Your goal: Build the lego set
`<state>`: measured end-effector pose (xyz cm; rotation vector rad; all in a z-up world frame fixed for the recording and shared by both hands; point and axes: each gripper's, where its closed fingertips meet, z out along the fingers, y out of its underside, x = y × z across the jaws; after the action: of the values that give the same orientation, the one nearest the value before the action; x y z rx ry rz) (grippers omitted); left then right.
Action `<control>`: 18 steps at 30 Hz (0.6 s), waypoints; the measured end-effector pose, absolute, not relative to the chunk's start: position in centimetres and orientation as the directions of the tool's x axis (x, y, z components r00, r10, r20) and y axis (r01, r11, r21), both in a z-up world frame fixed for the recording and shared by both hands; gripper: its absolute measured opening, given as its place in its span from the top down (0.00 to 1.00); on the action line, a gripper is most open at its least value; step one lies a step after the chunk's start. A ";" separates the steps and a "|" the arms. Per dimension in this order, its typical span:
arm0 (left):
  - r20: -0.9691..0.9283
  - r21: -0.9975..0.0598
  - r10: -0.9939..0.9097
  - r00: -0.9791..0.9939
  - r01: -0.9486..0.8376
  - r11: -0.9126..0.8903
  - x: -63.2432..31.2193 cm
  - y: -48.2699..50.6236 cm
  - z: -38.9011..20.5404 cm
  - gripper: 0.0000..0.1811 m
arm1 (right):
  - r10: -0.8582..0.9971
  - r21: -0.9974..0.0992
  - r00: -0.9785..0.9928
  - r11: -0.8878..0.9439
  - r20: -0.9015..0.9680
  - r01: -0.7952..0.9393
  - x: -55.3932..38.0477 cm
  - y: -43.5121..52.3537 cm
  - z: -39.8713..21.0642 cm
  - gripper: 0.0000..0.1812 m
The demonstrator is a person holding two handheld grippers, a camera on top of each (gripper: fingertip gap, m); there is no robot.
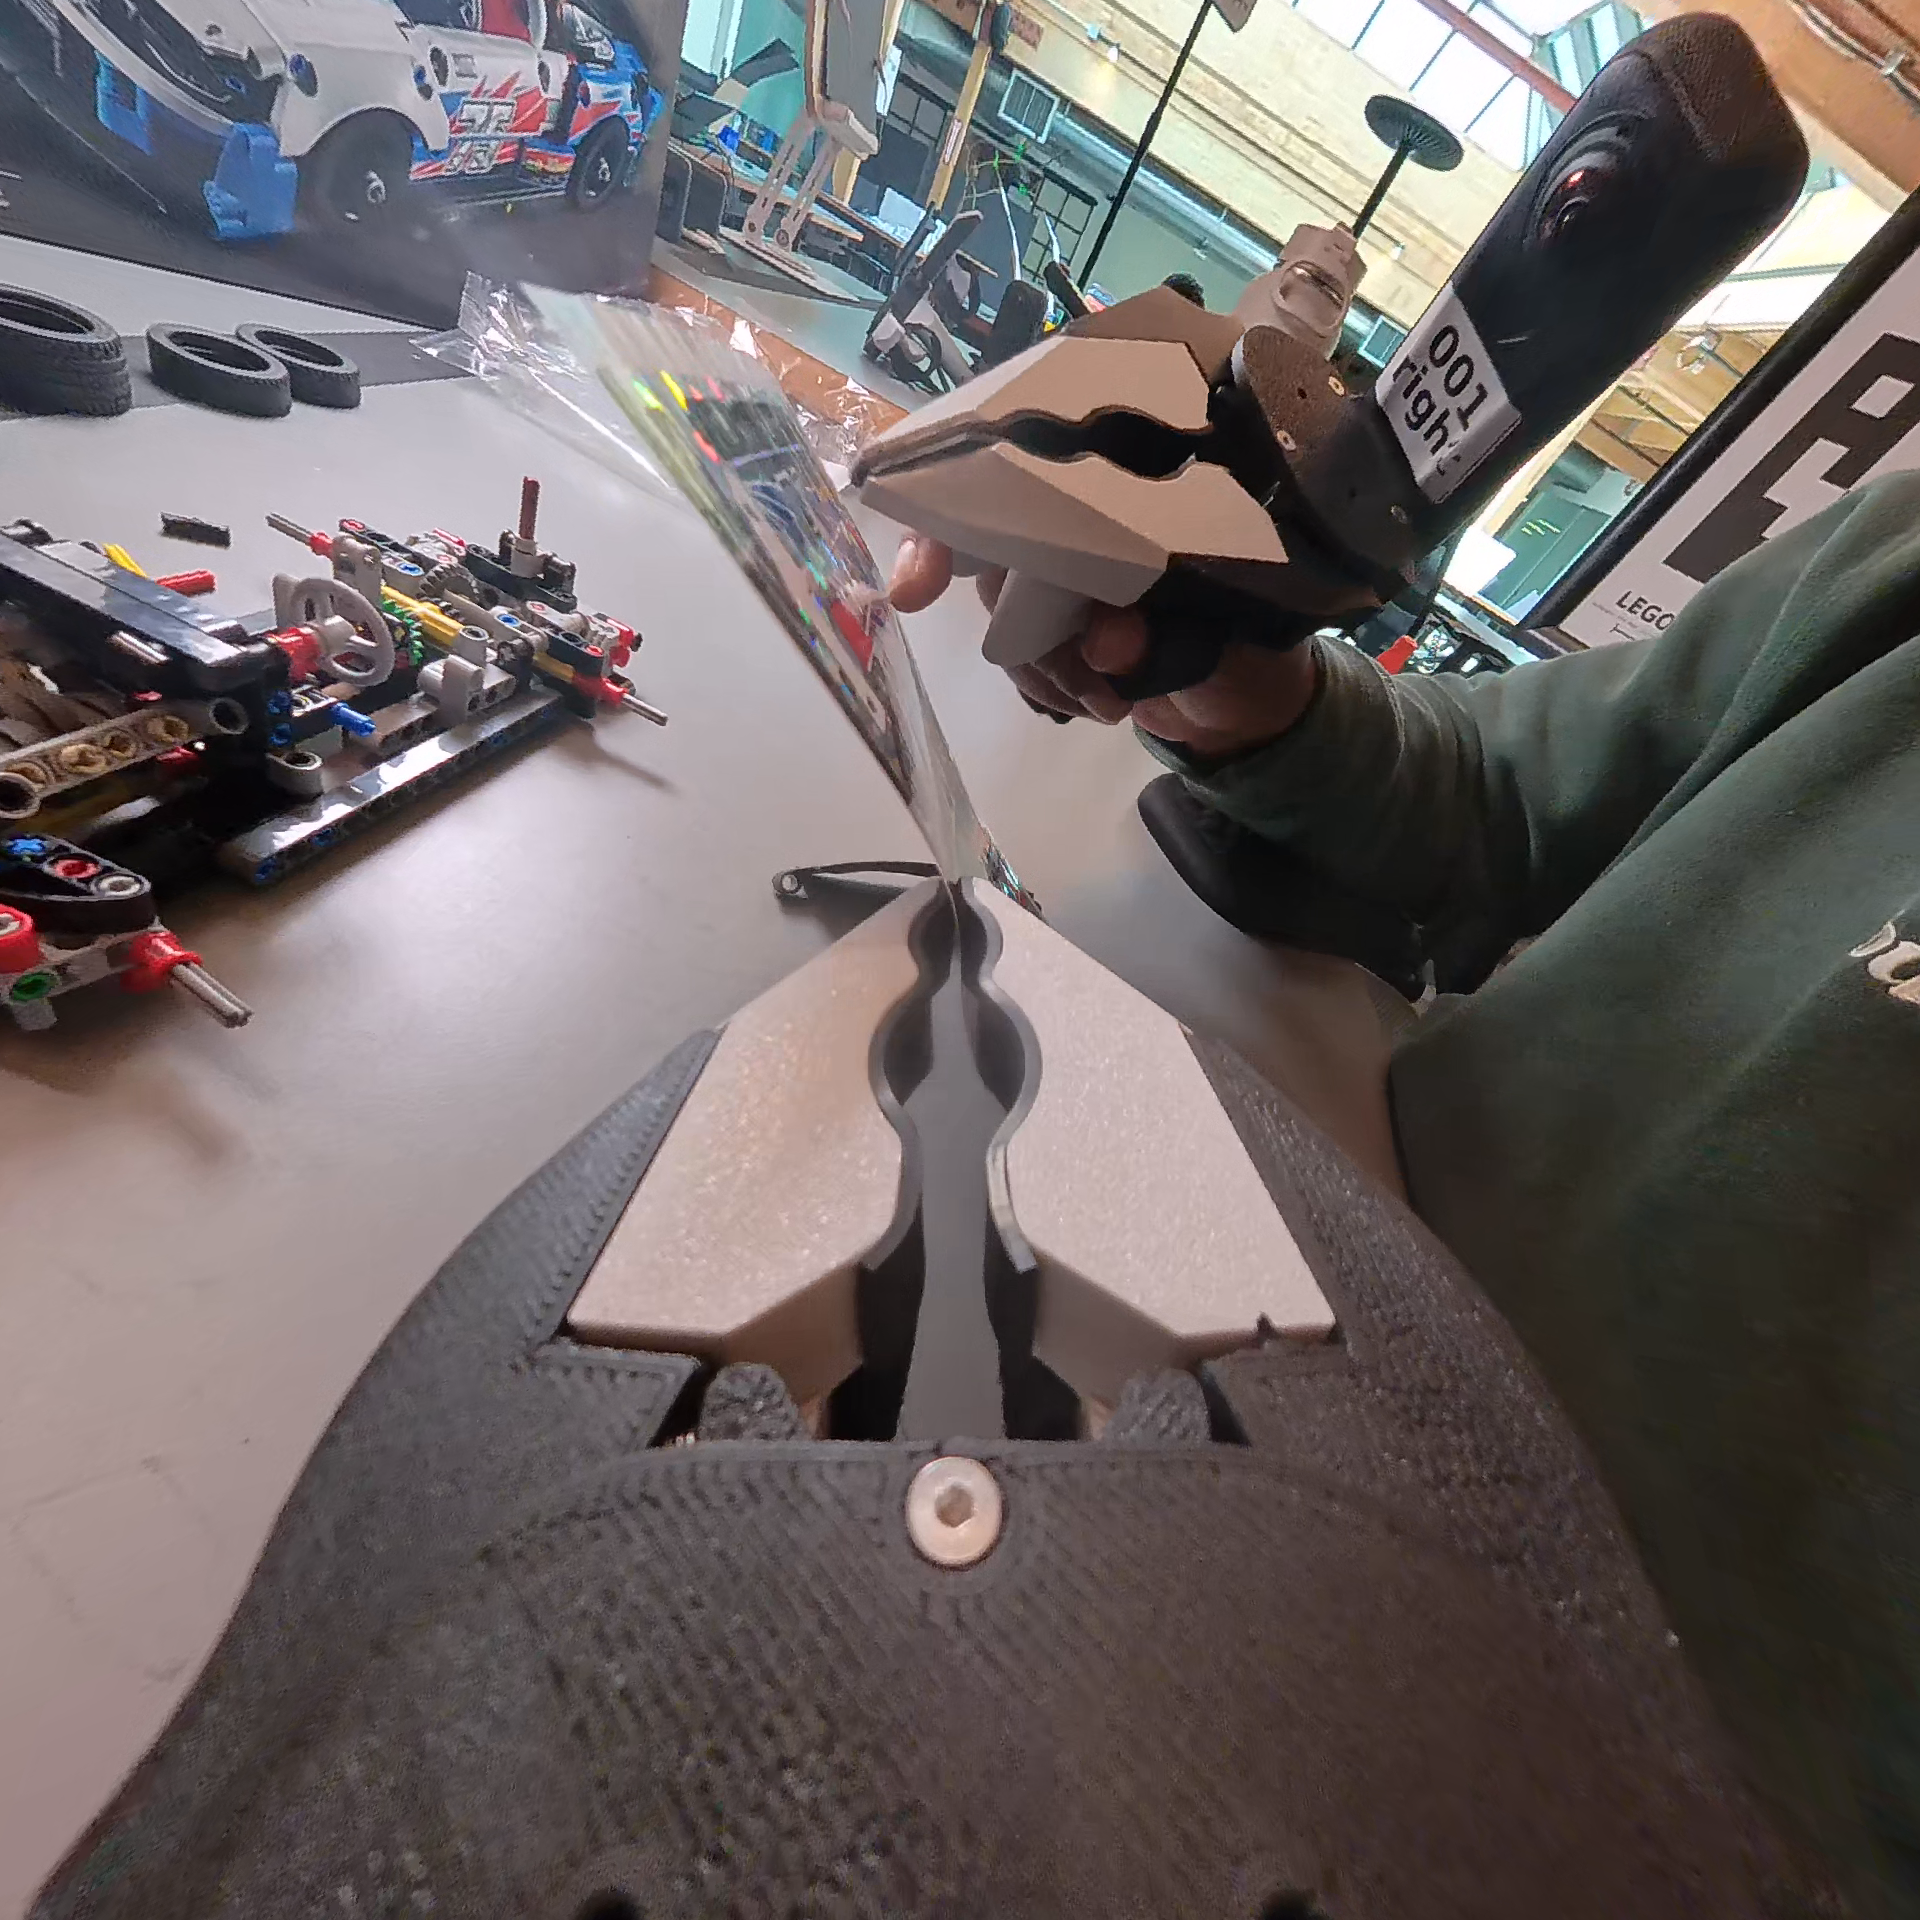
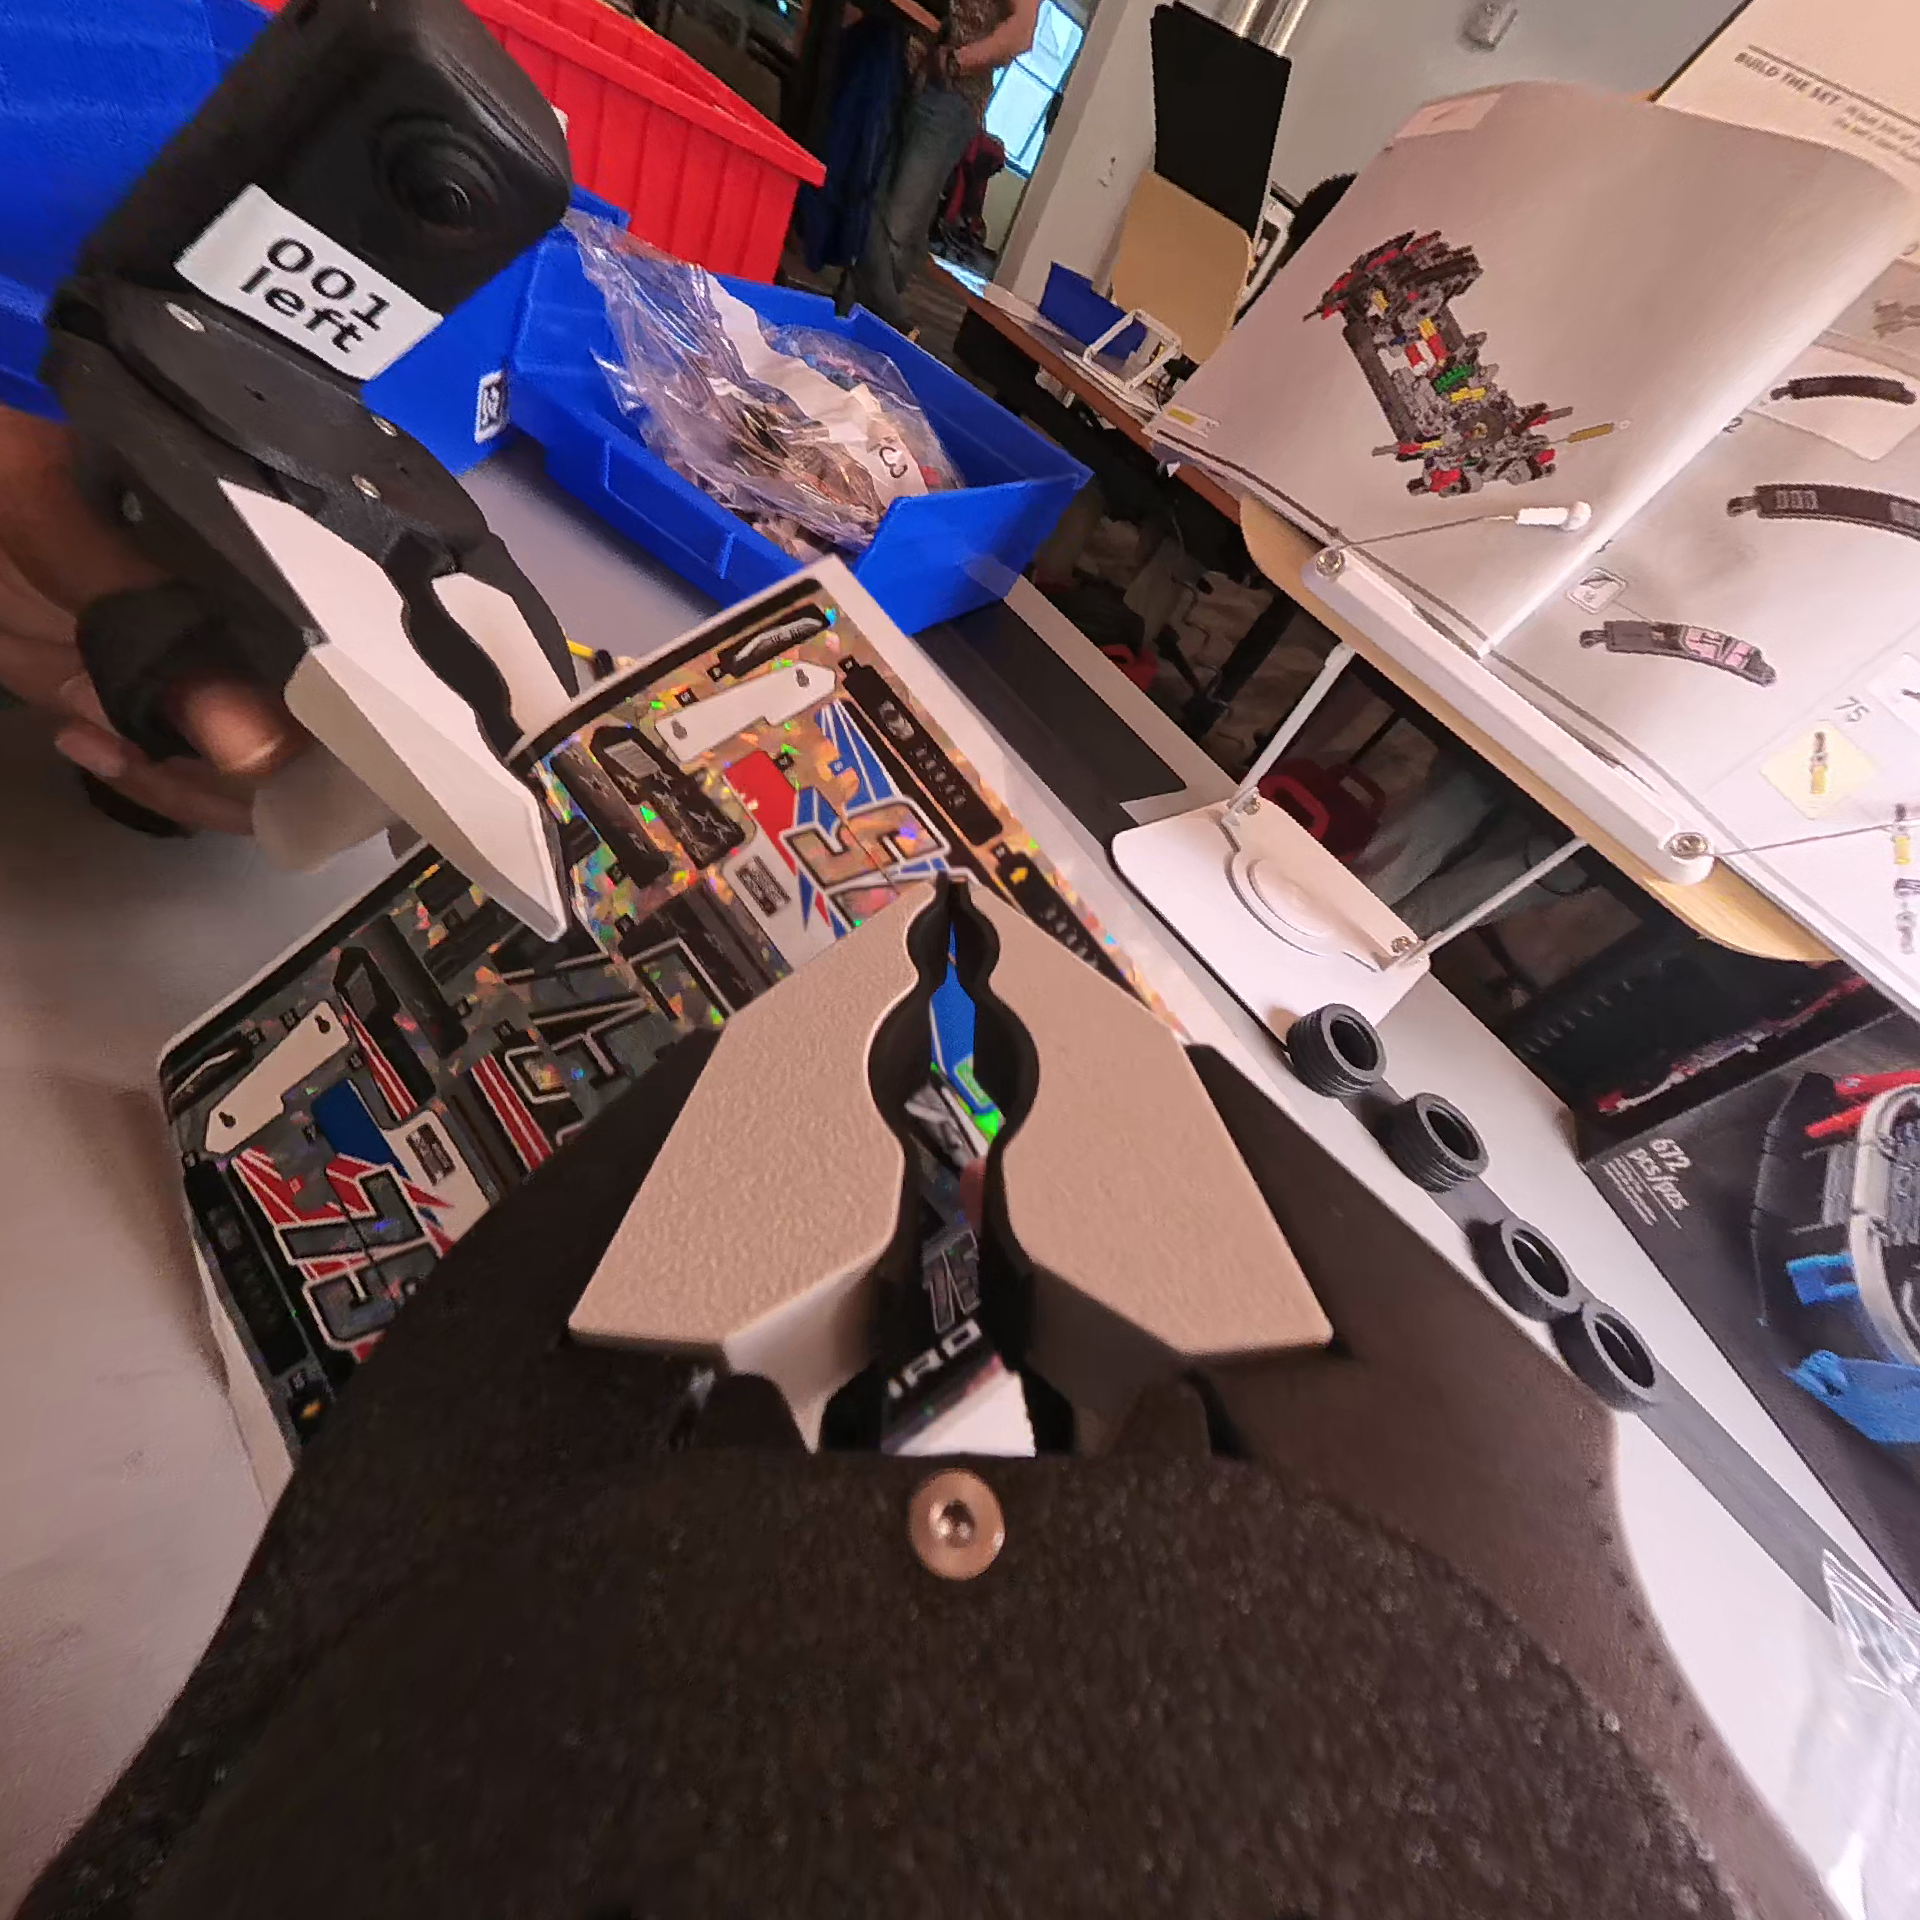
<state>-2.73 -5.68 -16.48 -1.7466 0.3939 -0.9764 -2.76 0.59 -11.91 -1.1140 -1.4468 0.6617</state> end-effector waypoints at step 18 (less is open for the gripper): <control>0.429 -0.897 -0.657 0.620 0.205 -0.392 -3.3 -5.5 -16.4 1.00 | 0.888 -0.844 -0.007 0.440 0.461 0.307 -2.1 -1.1 -14.5 1.00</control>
<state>-3.27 -5.50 -16.39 -1.7382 0.3708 -0.9734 -2.09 -1.14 -14.54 -1.0822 -1.5614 0.6423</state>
